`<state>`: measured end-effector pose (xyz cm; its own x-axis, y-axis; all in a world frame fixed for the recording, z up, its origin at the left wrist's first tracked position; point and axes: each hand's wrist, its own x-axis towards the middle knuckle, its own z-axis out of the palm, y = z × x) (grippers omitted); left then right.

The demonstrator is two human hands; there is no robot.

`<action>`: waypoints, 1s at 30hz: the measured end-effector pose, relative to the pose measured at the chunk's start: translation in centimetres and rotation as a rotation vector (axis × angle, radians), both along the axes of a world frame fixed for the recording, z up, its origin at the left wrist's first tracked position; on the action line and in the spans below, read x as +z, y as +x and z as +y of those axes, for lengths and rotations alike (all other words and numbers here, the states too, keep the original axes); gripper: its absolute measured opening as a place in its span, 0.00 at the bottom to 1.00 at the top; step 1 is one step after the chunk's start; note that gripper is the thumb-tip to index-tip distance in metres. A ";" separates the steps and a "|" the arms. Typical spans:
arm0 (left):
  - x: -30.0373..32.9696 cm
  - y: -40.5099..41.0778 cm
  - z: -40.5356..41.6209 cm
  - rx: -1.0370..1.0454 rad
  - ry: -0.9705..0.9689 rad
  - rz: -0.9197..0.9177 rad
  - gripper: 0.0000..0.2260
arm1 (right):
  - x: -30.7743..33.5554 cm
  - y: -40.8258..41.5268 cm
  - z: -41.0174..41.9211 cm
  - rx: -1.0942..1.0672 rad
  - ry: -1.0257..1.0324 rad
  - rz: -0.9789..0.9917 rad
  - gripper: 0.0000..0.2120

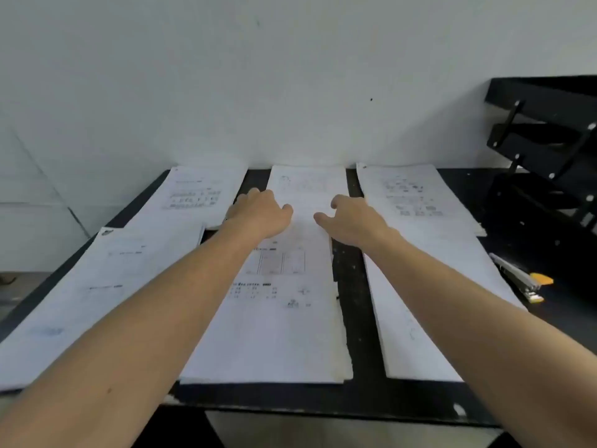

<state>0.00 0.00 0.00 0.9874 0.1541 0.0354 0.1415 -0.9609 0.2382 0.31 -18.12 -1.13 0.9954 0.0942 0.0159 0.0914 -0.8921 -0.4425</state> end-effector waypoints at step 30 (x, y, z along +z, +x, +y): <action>-3.4 -2.2 5.8 0.236 -0.389 0.097 0.23 | -2.3 -2.3 1.9 -0.007 -0.009 0.077 0.20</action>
<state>-2.19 5.76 -3.37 0.9196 0.3587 -0.1602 0.3850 -0.7415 0.5495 -1.97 -16.21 -3.41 0.9943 0.0868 -0.0618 0.0509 -0.8964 -0.4404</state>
